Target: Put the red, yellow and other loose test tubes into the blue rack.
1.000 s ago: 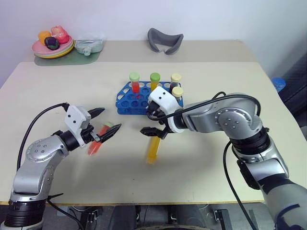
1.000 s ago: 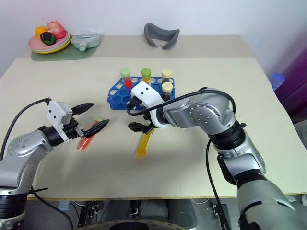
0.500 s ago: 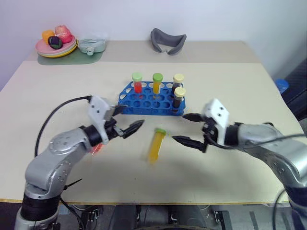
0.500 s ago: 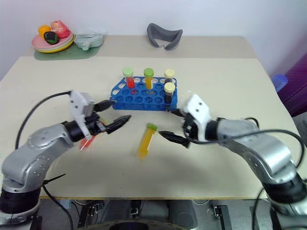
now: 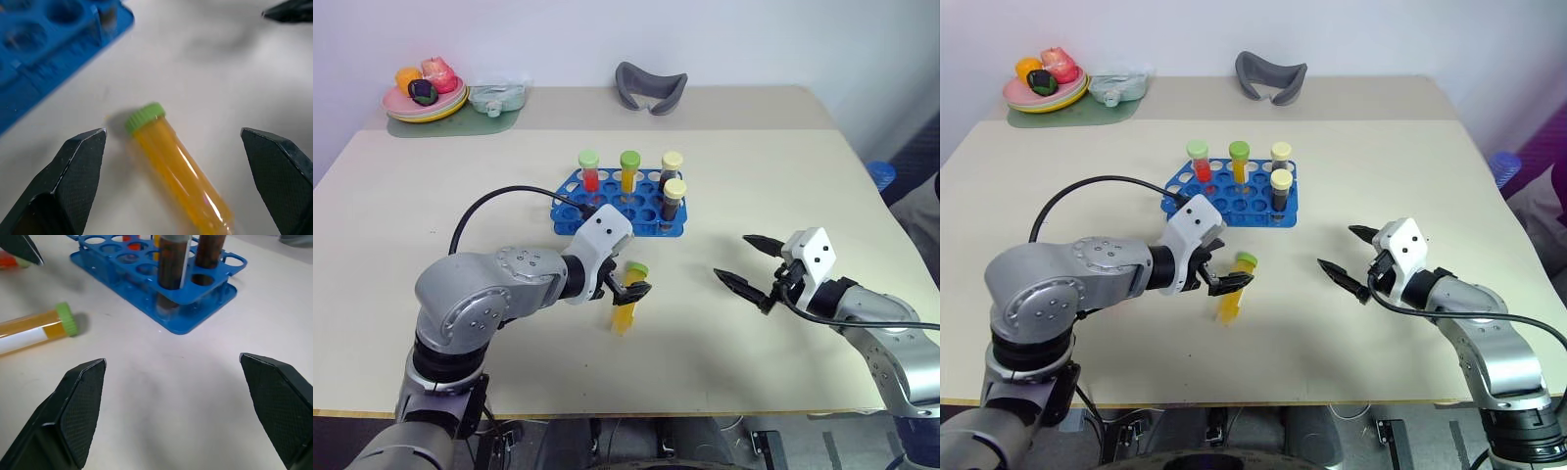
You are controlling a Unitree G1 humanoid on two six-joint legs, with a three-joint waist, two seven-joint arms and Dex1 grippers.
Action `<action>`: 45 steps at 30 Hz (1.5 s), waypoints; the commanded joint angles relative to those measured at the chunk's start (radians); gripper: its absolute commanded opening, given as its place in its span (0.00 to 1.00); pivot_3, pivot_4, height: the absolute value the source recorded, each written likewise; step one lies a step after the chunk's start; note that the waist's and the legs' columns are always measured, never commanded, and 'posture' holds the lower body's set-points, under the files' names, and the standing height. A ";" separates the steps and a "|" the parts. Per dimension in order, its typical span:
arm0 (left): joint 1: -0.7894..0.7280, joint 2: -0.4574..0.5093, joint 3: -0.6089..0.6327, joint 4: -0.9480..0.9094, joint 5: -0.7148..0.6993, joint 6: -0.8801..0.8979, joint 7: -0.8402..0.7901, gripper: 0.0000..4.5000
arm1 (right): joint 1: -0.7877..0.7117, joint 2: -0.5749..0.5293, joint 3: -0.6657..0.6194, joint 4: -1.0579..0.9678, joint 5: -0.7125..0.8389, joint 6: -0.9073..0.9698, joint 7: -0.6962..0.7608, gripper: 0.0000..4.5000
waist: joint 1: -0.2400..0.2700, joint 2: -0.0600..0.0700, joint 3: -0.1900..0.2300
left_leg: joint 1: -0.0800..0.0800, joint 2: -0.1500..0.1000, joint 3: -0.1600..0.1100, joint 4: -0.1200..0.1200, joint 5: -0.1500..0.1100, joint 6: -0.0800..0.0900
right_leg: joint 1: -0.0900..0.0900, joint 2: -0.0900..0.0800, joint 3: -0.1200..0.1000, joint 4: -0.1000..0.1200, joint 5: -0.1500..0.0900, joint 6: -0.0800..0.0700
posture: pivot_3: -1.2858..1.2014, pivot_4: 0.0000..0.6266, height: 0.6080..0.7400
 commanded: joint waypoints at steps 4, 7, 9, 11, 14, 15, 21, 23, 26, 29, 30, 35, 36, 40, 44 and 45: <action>-0.041 0.006 -0.044 0.078 -0.195 0.008 0.235 1.00 | -0.026 0.028 -0.029 -0.010 0.032 0.008 0.009 0.99 | 0.005 0.000 0.000 | 0.001 -0.001 0.000 0.000 0.000 0.000 | 0.002 -0.001 0.000 0.000 0.000 0.000 | 0.52 0.24 0.96; -0.069 -0.015 -0.059 0.132 -0.297 0.008 0.342 1.00 | -0.023 0.027 -0.026 -0.024 0.043 0.019 0.017 0.99 | 0.010 0.000 0.000 | 0.002 -0.001 0.000 0.000 0.000 0.000 | 0.002 -0.001 0.000 0.000 0.000 0.000 | 0.52 0.24 0.96; -0.081 -0.054 -0.064 0.179 -0.365 0.008 0.422 1.00 | -0.019 0.030 -0.020 -0.033 0.046 0.023 0.021 0.99 | 0.016 0.000 0.000 | 0.002 -0.001 0.000 0.000 0.000 0.000 | 0.002 -0.001 0.000 0.000 0.000 0.000 | 0.52 0.24 0.96; -0.089 -0.080 -0.070 0.216 -0.427 0.008 0.498 1.00 | -0.016 0.035 -0.016 -0.043 0.054 0.031 0.021 0.99 | 0.022 0.000 0.000 | 0.002 -0.001 0.000 0.001 0.000 0.000 | 0.003 -0.001 0.000 0.000 0.000 0.000 | 0.52 0.24 0.96; -0.097 -0.108 -0.066 0.267 -0.526 0.008 0.621 1.00 | -0.004 0.043 -0.013 -0.069 0.062 0.046 0.018 0.99 | 0.022 0.000 0.000 | 0.002 -0.001 0.000 0.001 0.000 0.000 | 0.003 -0.001 0.000 0.000 0.000 0.000 | 0.52 0.24 0.96; -0.100 -0.107 -0.074 0.284 -0.563 0.008 0.658 1.00 | 0.002 0.045 -0.013 -0.078 0.064 0.049 0.018 0.99 | 0.022 0.000 0.000 | 0.002 -0.001 0.000 0.001 0.000 0.000 | 0.003 -0.001 0.000 0.000 0.000 0.000 | 0.52 0.24 0.96; -0.119 -0.031 -0.153 0.335 -0.804 -0.080 0.880 1.00 | 0.027 0.051 -0.025 -0.121 0.089 0.077 0.013 0.99 | 0.022 0.000 0.000 | 0.002 -0.001 0.000 0.001 0.000 0.000 | 0.003 -0.001 0.000 0.000 0.000 0.000 | 0.52 0.24 0.96; -0.144 0.028 -0.216 0.342 -0.894 -0.132 0.955 1.00 | 0.034 0.052 -0.026 -0.141 0.100 0.086 0.011 0.99 | 0.023 0.000 0.000 | 0.002 -0.001 0.000 0.001 0.000 -0.001 | 0.003 -0.001 0.000 0.000 0.000 0.000 | 0.52 0.24 0.96; -0.177 0.109 -0.299 0.350 -1.013 -0.228 1.052 1.00 | 0.034 0.065 -0.020 -0.157 0.112 0.094 -0.001 0.99 | 0.022 0.000 0.000 | 0.003 -0.001 -0.001 0.001 0.000 -0.001 | 0.003 -0.002 0.000 0.000 0.000 0.000 | 0.52 0.24 0.96; -0.205 0.153 -0.359 0.350 -1.088 -0.304 1.093 1.00 | 0.035 0.082 -0.001 -0.170 0.107 0.089 -0.013 0.99 | 0.023 0.000 0.000 | 0.003 -0.001 -0.001 0.001 0.000 -0.001 | 0.004 -0.002 0.000 0.000 0.000 0.000 | 0.52 0.24 0.96; -0.211 0.159 -0.375 0.347 -1.095 -0.320 1.095 1.00 | 0.036 0.088 0.002 -0.173 0.104 0.085 -0.016 0.99 | 0.023 0.000 0.000 | 0.003 -0.001 -0.001 0.001 0.000 -0.001 | 0.004 -0.001 0.000 0.000 0.000 0.000 | 0.52 0.24 0.96; -0.235 0.195 -0.420 0.349 -1.097 -0.360 1.081 1.00 | 0.038 0.113 0.001 -0.182 0.099 0.070 -0.032 0.99 | 0.022 0.000 0.000 | 0.003 -0.001 -0.001 0.001 0.000 -0.001 | 0.004 0.000 0.000 0.000 0.000 0.000 | 0.52 0.24 0.96; -0.239 0.200 -0.423 0.354 -1.097 -0.365 1.077 1.00 | 0.038 0.116 -0.001 -0.183 0.101 0.069 -0.033 0.99 | 0.022 0.000 0.000 | 0.003 -0.001 -0.001 0.001 0.001 -0.001 | 0.004 0.001 0.000 0.000 0.000 0.000 | 0.52 0.24 0.96; -0.268 0.233 -0.440 0.383 -1.097 -0.362 1.067 1.00 | 0.020 0.131 0.015 -0.170 0.091 0.050 -0.036 0.99 | 0.023 0.000 0.000 | 0.003 -0.001 0.000 0.001 0.001 -0.001 | 0.004 0.001 0.000 0.000 0.000 0.000 | 0.52 0.24 0.96; -0.286 0.232 -0.458 0.411 -1.080 -0.362 1.063 1.00 | 0.001 0.146 0.031 -0.155 0.080 0.033 -0.031 0.99 | 0.023 0.000 0.000 | 0.003 -0.002 0.000 0.001 0.001 -0.001 | 0.004 0.001 0.000 0.000 0.000 0.000 | 0.52 0.24 0.96; -0.288 0.227 -0.458 0.417 -1.071 -0.362 1.060 1.00 | -0.005 0.147 0.034 -0.150 0.076 0.028 -0.030 0.99 | 0.023 0.000 0.000 | 0.003 -0.002 -0.001 0.001 0.001 -0.001 | 0.004 0.001 0.000 0.000 0.000 0.000 | 0.52 0.24 0.96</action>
